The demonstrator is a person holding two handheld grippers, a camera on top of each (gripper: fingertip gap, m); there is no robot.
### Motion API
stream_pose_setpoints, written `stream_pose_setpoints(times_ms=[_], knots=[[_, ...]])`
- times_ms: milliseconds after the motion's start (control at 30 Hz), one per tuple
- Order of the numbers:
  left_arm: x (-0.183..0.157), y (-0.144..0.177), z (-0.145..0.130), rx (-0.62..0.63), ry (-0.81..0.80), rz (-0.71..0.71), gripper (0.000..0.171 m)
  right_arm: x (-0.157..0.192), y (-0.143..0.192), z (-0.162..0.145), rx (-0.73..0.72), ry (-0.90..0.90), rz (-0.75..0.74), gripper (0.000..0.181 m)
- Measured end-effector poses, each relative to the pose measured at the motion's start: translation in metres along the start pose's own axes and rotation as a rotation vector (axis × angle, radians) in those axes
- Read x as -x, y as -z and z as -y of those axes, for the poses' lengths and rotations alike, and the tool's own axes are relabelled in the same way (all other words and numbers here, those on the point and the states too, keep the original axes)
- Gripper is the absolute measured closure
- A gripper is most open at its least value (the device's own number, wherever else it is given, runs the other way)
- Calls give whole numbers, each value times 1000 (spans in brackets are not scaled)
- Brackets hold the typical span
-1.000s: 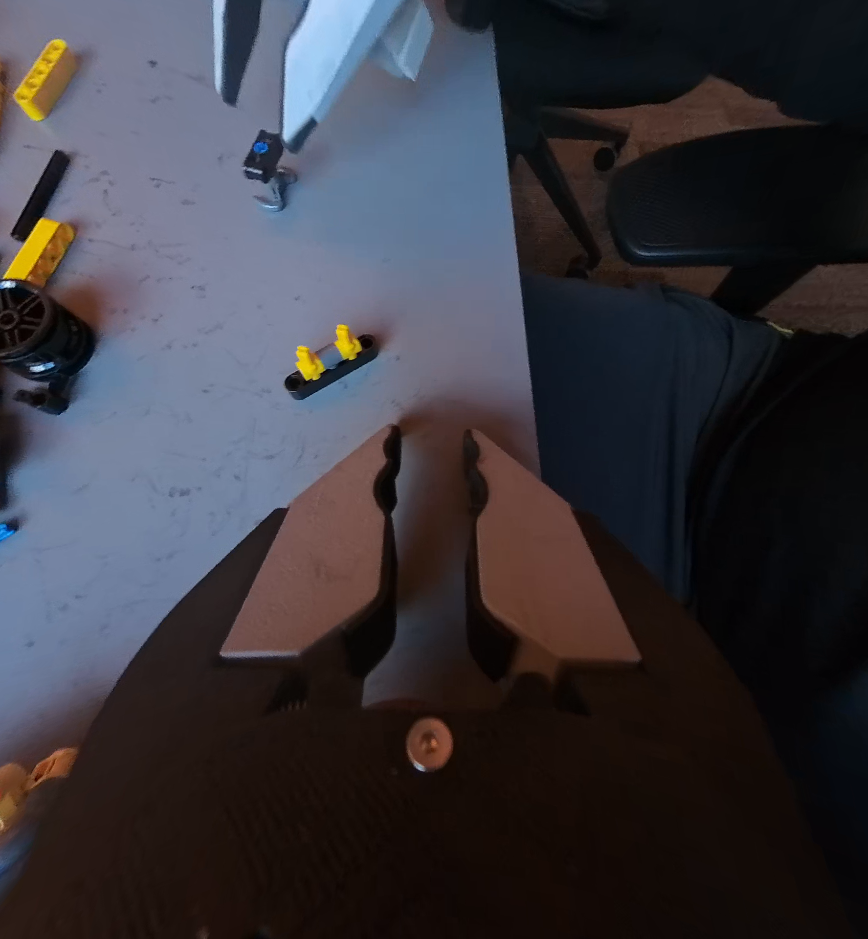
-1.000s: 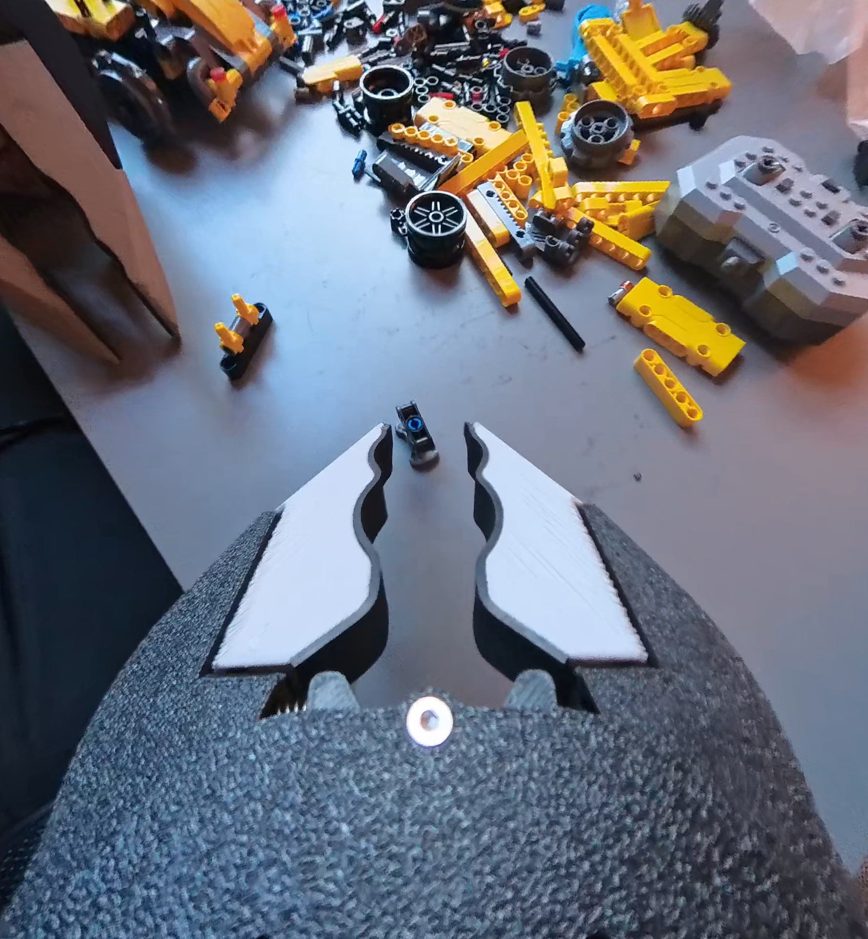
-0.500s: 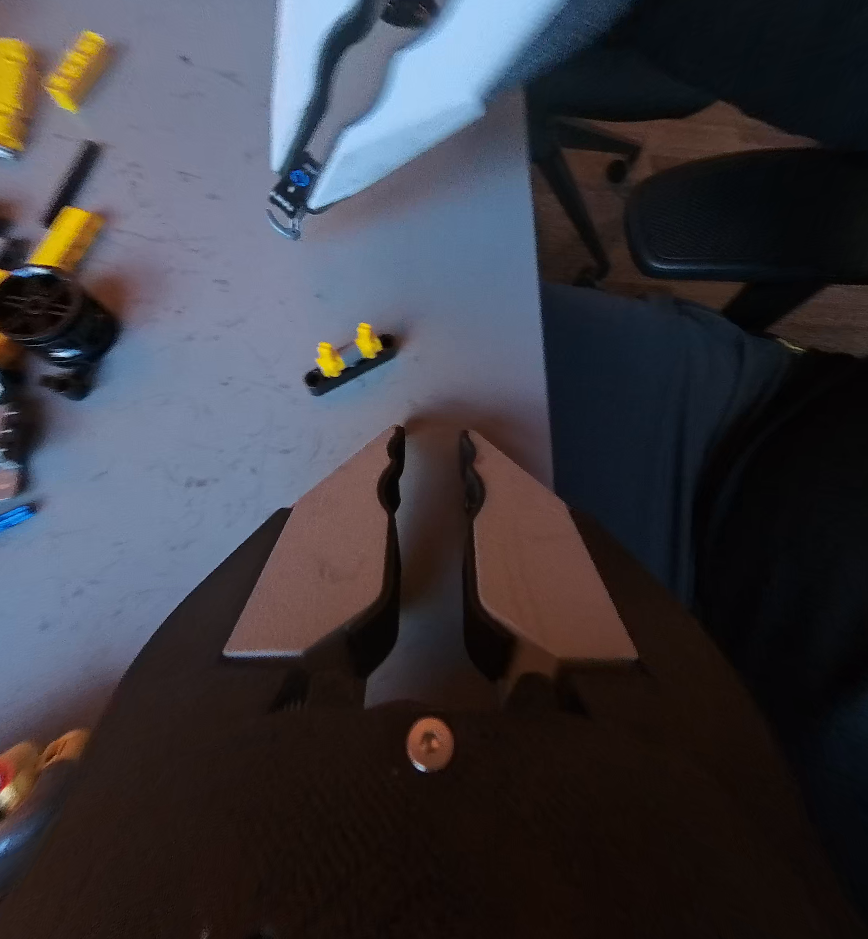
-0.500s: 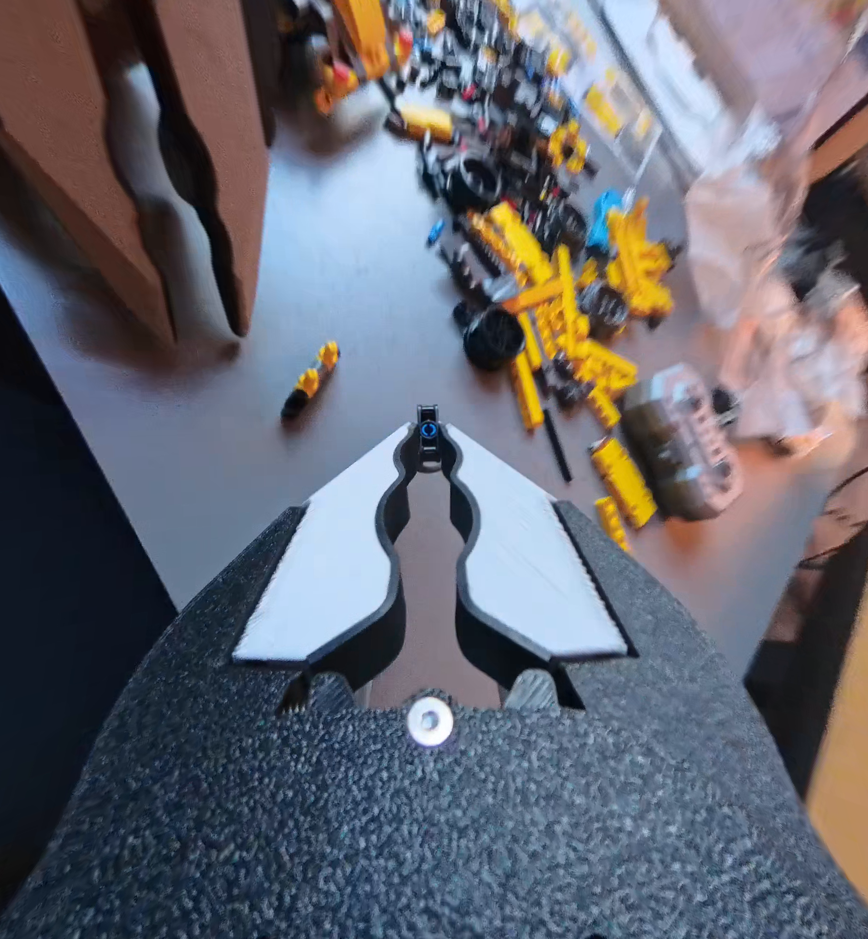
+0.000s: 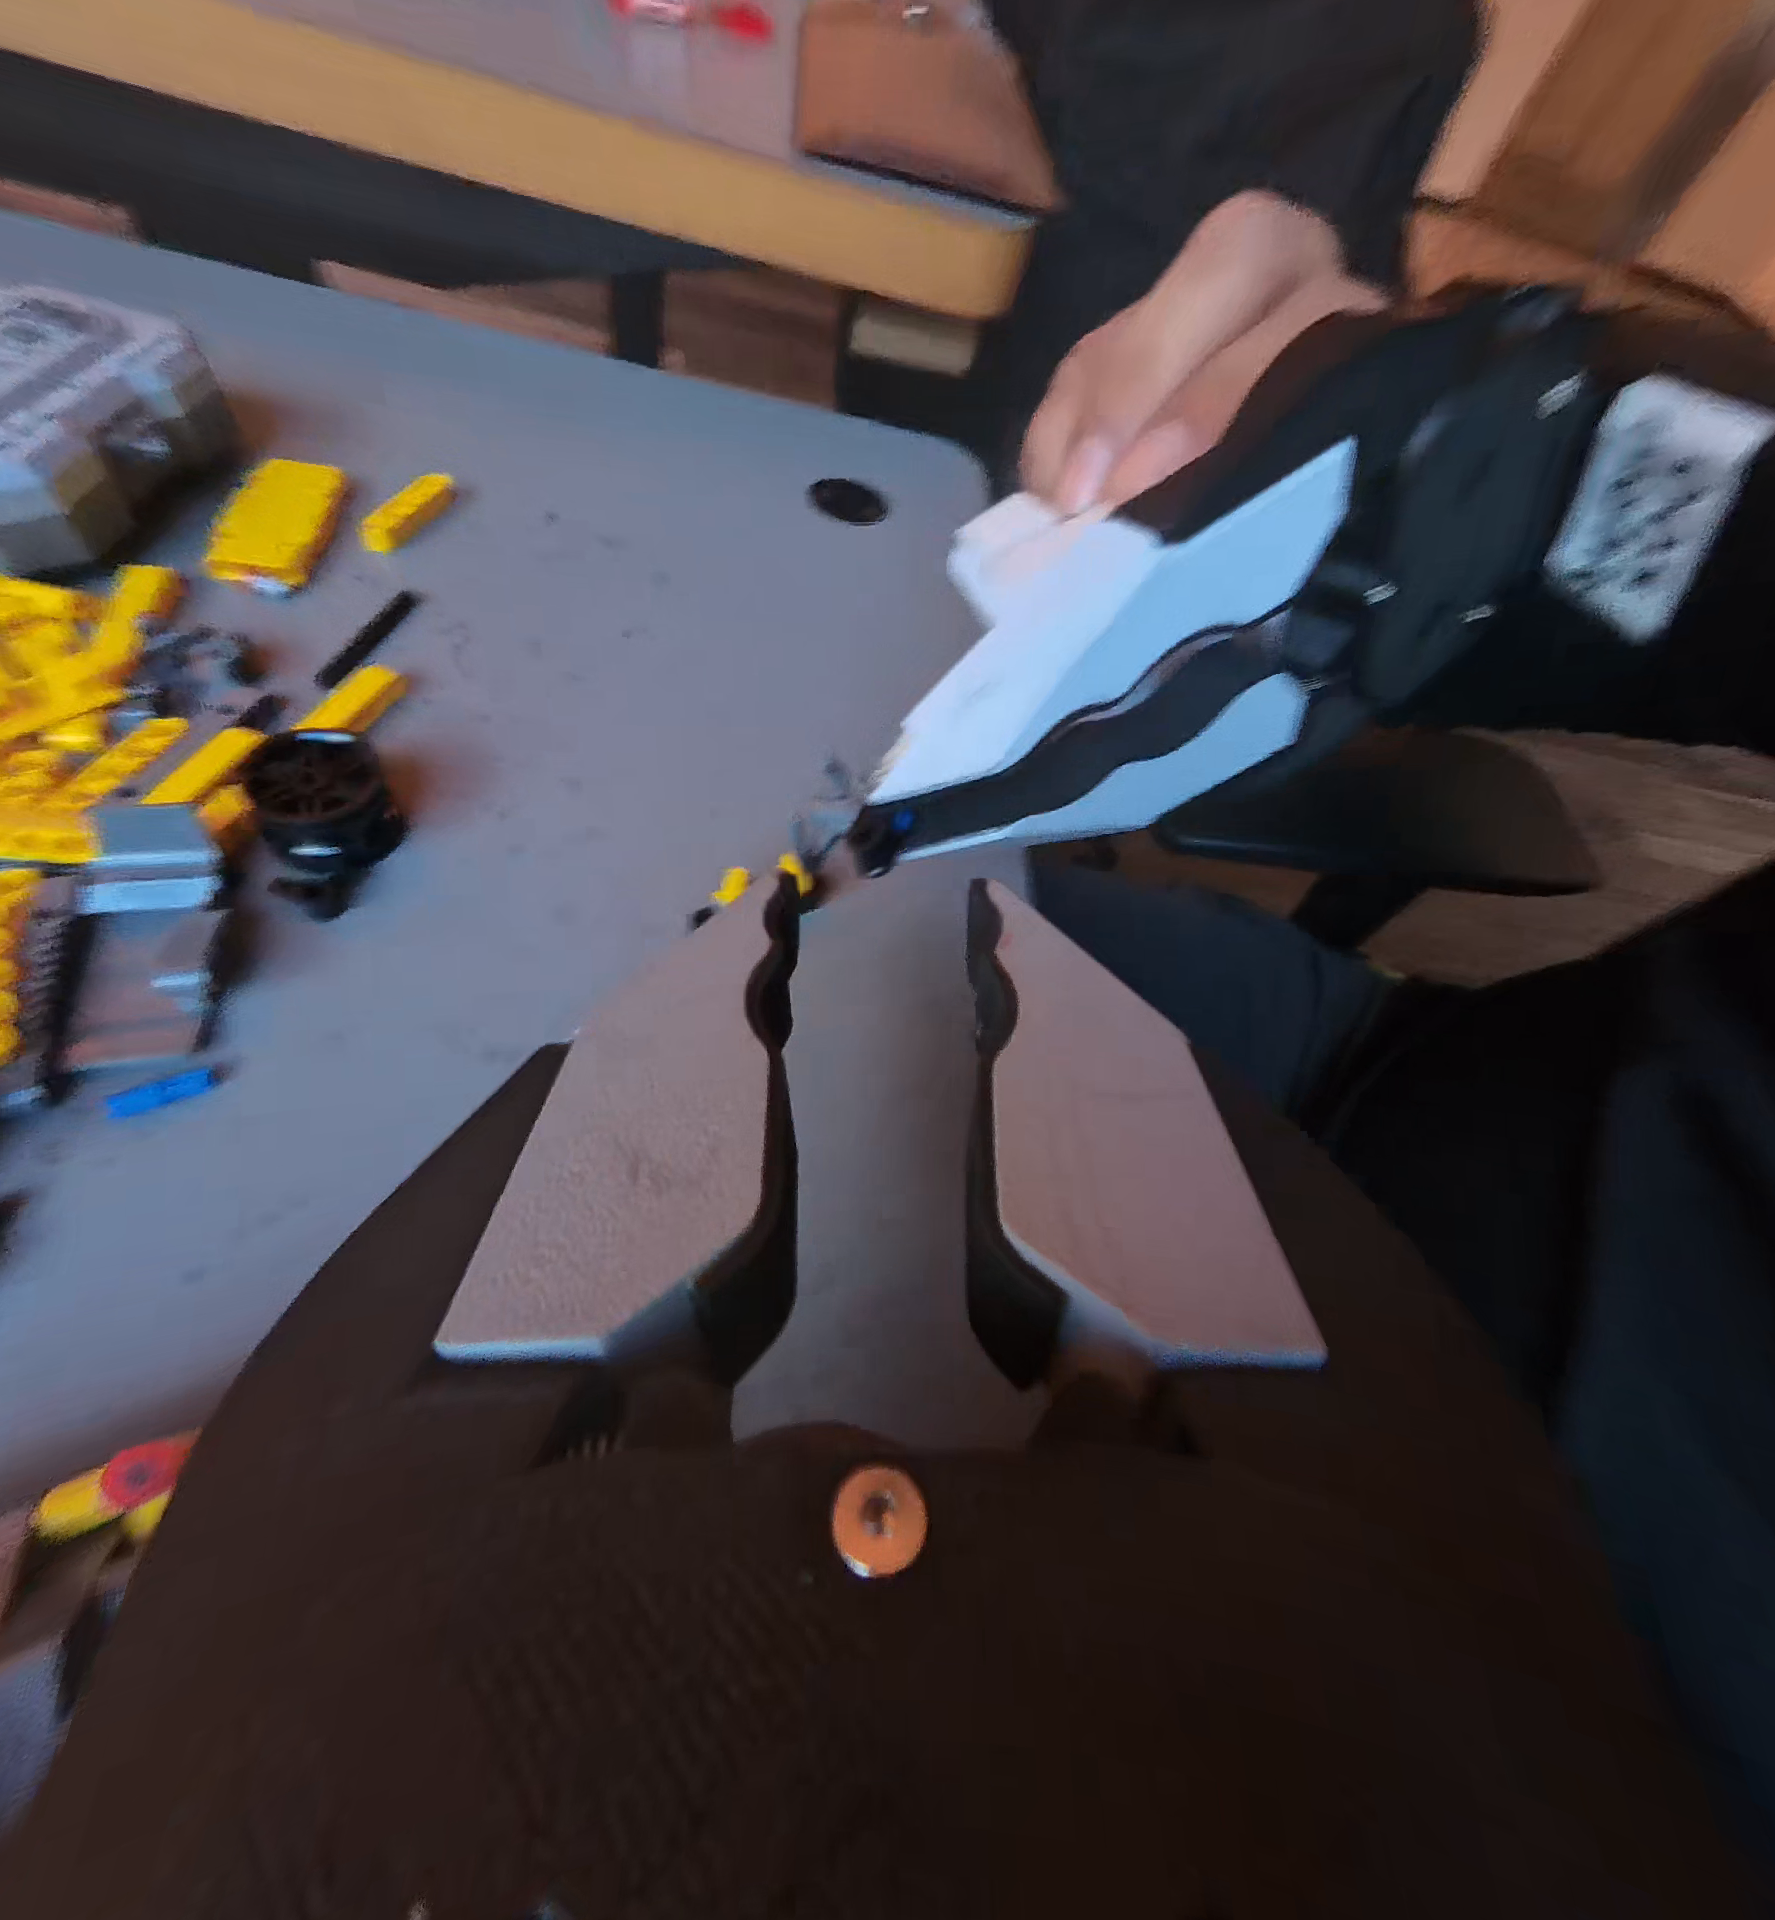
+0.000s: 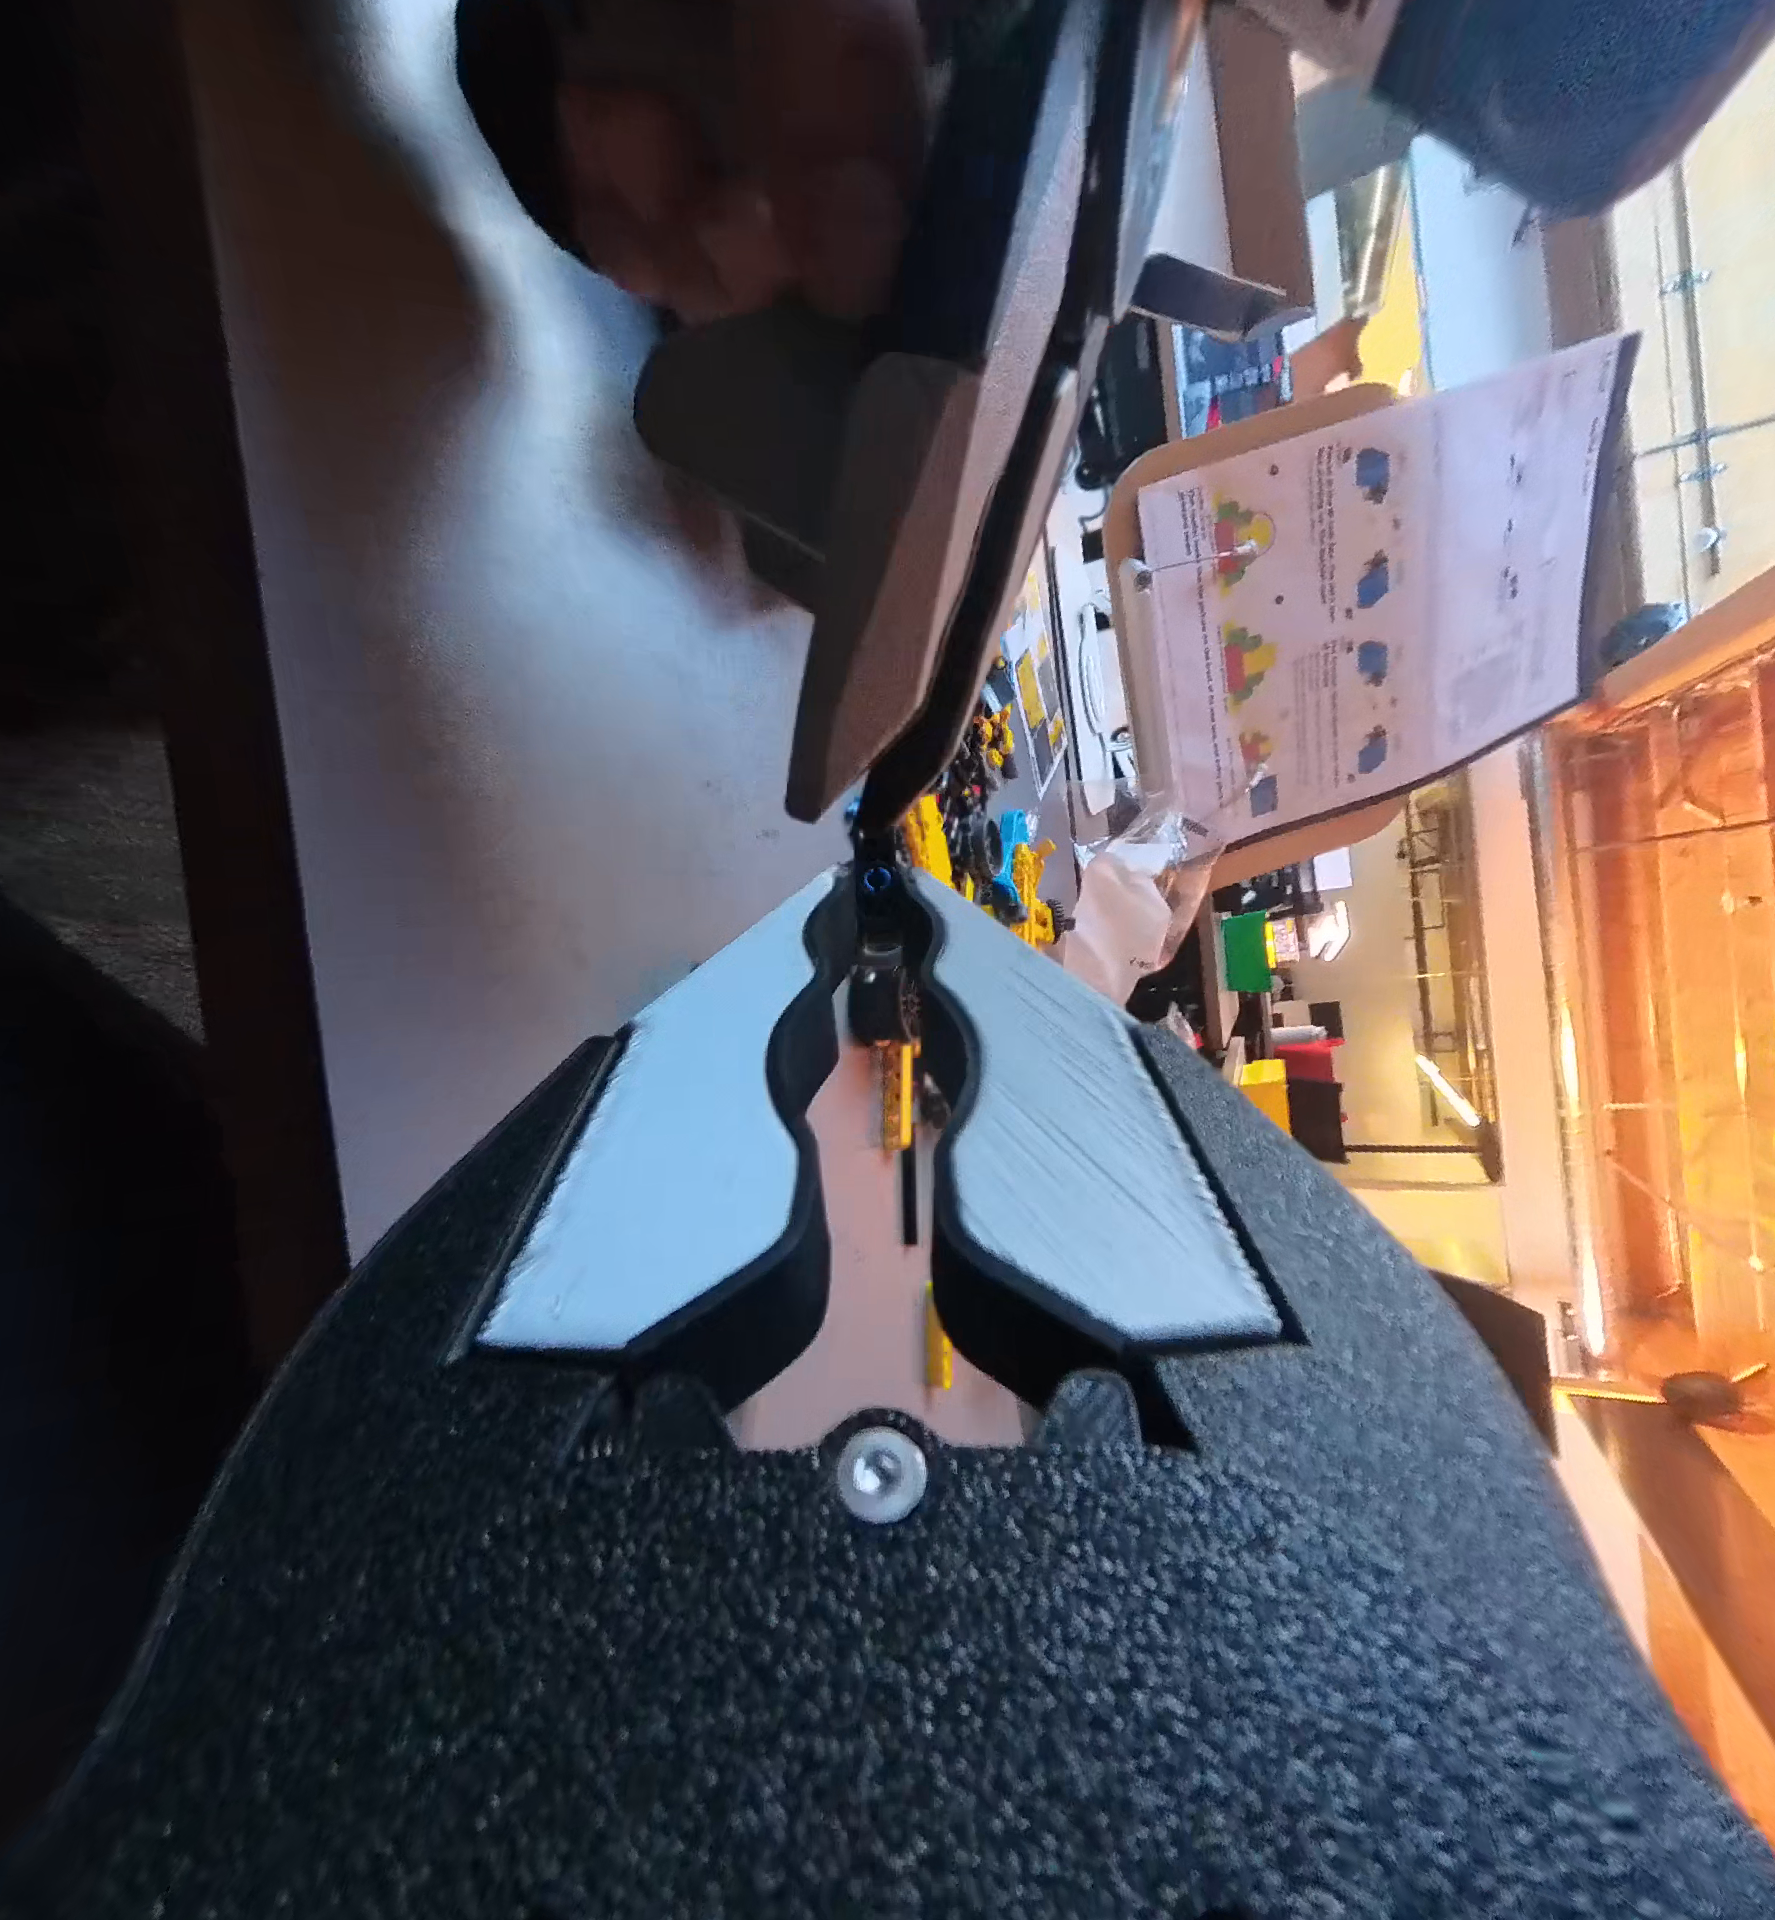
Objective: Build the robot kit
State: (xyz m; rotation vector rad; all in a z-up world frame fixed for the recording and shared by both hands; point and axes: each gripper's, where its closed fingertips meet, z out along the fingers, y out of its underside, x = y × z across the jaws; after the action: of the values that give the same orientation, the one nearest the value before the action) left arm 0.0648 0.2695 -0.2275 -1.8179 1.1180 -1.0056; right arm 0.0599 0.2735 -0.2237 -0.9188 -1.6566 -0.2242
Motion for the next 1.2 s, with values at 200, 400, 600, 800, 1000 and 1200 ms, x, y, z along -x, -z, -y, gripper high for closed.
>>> stream_pose_setpoints(times_ms=[200,400,600,800,1000,1200], knots=[[-5,0,0,9,2,-24,136,1,2,16,-49,18,-8,174],[-7,2,3,-15,19,-62,134,-2,8,26,-109,-73,0,174],[-14,9,9,-44,-10,-104,124,-20,17,37,-222,-280,6,174],[-27,16,19,-93,31,-199,114,-44,29,58,-438,-571,67,174],[-23,24,23,-137,30,-194,124,-54,32,61,-646,-693,124,175],[-36,26,28,-177,69,-304,125,-43,31,60,-715,-652,174,175]])
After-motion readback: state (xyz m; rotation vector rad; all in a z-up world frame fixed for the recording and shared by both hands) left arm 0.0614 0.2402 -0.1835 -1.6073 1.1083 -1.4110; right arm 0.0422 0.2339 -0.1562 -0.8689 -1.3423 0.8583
